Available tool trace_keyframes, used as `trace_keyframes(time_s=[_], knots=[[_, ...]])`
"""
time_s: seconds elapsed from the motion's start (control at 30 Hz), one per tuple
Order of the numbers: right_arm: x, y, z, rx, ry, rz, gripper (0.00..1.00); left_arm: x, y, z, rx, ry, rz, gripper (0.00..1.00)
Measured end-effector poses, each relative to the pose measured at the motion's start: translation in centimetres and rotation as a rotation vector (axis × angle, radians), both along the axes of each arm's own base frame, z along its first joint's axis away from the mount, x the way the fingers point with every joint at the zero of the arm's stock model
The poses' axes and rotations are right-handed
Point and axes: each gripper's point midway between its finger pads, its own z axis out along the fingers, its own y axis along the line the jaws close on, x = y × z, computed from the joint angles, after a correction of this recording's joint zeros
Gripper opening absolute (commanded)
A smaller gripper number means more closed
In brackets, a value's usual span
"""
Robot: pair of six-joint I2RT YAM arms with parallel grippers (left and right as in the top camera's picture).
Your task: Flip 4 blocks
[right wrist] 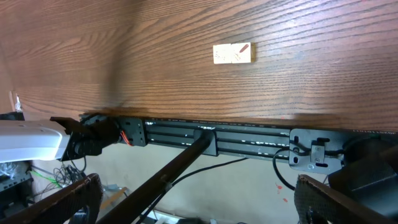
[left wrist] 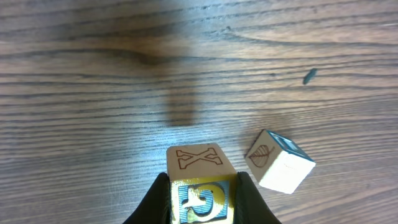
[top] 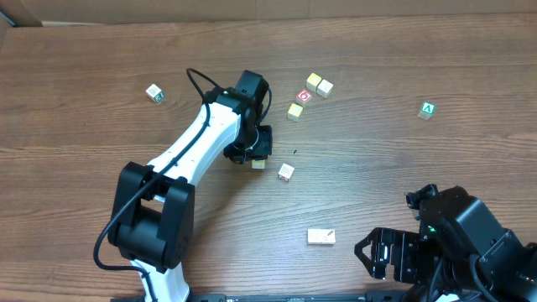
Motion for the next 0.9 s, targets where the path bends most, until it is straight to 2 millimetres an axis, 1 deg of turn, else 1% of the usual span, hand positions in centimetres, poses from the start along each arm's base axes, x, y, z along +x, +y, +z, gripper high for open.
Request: trace_keyframes(time_s=[0.1,0.17,0.27,0.4,0.47,0.5,0.57,0.63,0.8,0.9], knots=[[0.0,0.0,0.0,0.000,0.001,0.000,0.99,-0.6,0.2,0.3,0.011,0.016,-0.002,0.05],[0.0,0.0,0.0,0.000,0.001,0.000,0.99,-1.0,0.2,1.2,0.018,0.003,-0.012,0.04],[0.0,0.0,0.0,0.000,0.000,0.000,0.99,-1.6,-0.2,3.3,0.026,-0.044,-0.035,0.05],[0.0,0.0,0.0,0.000,0.001,-0.001,0.99,-2.7,-1.3,6.7,0.011,-0.126,-0.070,0.04],[0.0,0.0,0.0,0.000,0.001,-0.001,0.99,-3.5,-1.8,7.7,0.005,-0.149,-0.083,0.05],[0.0,0.0,0.0,0.001,0.000,-0.001,0.99,-4.0,-1.9,7.8,0.007,-0.153,-0.085,0.05],[0.0,0.0,0.0,0.000,0.000,0.000,0.99,-5.1,-2.1,7.6,0.014,-0.144,-0.088,0.04],[0.0,0.0,0.0,0.000,0.000,-0.001,0.99,-6.3,-2.1,6.6,0.029,-0.119,-0.089,0.04],[0.0,0.0,0.0,0.000,0.001,-0.001,0.99,-9.8,-2.4,3.1,0.071,-0.046,-0.104,0.04],[0.0,0.0,0.0,0.000,0.000,-0.001,0.99,-12.1,-2.7,1.5,0.093,-0.010,-0.121,0.05]])
